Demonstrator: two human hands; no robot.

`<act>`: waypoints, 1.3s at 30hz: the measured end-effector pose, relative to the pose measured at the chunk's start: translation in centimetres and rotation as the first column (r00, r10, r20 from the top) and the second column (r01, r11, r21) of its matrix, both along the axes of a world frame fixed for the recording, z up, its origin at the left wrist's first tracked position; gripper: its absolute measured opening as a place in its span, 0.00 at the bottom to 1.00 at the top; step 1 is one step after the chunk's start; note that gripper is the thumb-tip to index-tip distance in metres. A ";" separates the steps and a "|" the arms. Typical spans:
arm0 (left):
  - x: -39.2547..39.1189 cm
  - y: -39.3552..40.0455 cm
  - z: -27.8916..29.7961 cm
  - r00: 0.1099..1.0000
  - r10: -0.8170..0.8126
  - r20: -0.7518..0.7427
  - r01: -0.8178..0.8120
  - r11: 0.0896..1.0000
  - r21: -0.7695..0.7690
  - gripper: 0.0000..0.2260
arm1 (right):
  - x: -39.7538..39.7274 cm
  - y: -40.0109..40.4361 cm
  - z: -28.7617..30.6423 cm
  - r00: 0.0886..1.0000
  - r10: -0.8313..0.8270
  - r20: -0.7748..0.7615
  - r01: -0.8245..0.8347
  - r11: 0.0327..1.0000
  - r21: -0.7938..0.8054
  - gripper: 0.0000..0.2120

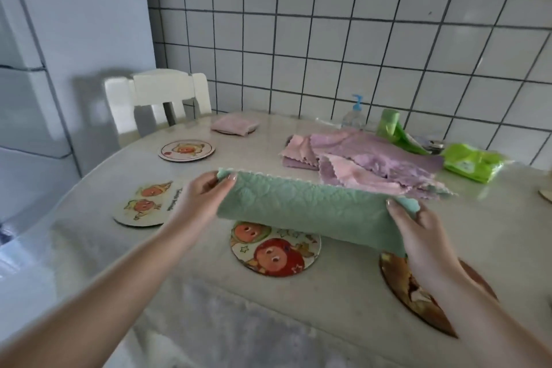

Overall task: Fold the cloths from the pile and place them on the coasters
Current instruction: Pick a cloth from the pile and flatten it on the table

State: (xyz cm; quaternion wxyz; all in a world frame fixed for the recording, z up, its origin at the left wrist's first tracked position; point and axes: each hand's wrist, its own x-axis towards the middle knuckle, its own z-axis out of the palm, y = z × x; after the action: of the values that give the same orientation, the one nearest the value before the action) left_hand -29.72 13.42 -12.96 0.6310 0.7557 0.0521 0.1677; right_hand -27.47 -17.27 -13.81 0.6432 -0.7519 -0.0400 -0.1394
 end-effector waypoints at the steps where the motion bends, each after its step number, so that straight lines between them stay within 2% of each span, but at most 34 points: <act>1: -0.8 0.0 -0.6 1.000 -0.012 -0.008 0.012 1.000 0.016 0.12 | -0.9 -0.2 -0.5 1.000 0.017 -0.022 -0.018 1.000 -0.007 0.07; 6: -2.5 0.1 -2.3 0.999 -0.026 -0.027 0.027 0.999 0.035 0.09 | -3.4 -0.9 -1.7 0.963 0.139 -0.232 -0.138 0.990 0.022 0.07; 8: -2.3 0.2 -2.7 0.998 -0.042 -0.043 0.045 0.996 0.074 0.08 | -3.3 -1.3 -2.1 0.946 0.161 -0.282 -0.174 0.984 -0.024 0.07; 13: -0.1 1.3 -3.7 0.993 -0.059 -0.103 0.075 0.984 0.158 0.05 | -1.0 -1.7 -2.4 0.960 0.091 -0.264 -0.159 0.956 -0.248 0.04; 17: 2.7 1.0 -3.6 0.993 -0.057 -0.108 0.085 0.955 0.284 0.02 | 2.3 -2.0 -3.0 0.962 0.046 -0.269 -0.143 0.924 -0.354 0.20; 18: 3.5 0.9 -3.5 0.992 -0.059 -0.113 0.093 0.941 0.326 0.03 | 3.3 -2.1 -3.3 0.966 0.039 -0.256 -0.136 0.918 -0.373 0.19; 21: 6.0 1.2 -3.5 0.990 -0.065 -0.129 0.115 0.891 0.438 0.03 | 5.4 -2.2 -3.1 0.980 0.040 -0.194 -0.123 0.891 -0.438 0.03; 22: 6.8 1.3 -3.6 0.989 -0.065 -0.135 0.122 0.873 0.472 0.03 | 6.0 -2.2 -3.0 0.984 0.043 -0.172 -0.118 0.882 -0.456 0.01; 25: 8.9 1.8 -3.9 0.986 -0.067 -0.155 0.145 0.805 0.575 0.03 | 7.9 -2.7 -3.5 0.987 0.021 -0.157 -0.098 0.859 -0.502 0.07; 32: 11.0 2.1 -4.4 0.986 -0.045 -0.160 0.140 0.740 0.658 0.05 | 9.7 -3.4 -4.1 0.978 -0.007 -0.209 -0.104 0.850 -0.517 0.05; 39: 11.5 2.1 -4.3 0.989 -0.014 -0.150 0.118 0.692 0.712 0.09 | 10.8 -3.7 -4.5 0.984 -0.027 -0.175 -0.074 0.837 -0.542 0.06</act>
State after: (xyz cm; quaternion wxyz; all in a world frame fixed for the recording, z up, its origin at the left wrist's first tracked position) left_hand -18.21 15.50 -17.26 0.2863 0.9528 -0.0029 0.1010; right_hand -16.70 -20.95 -18.30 0.4047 -0.9127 -0.0306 -0.0474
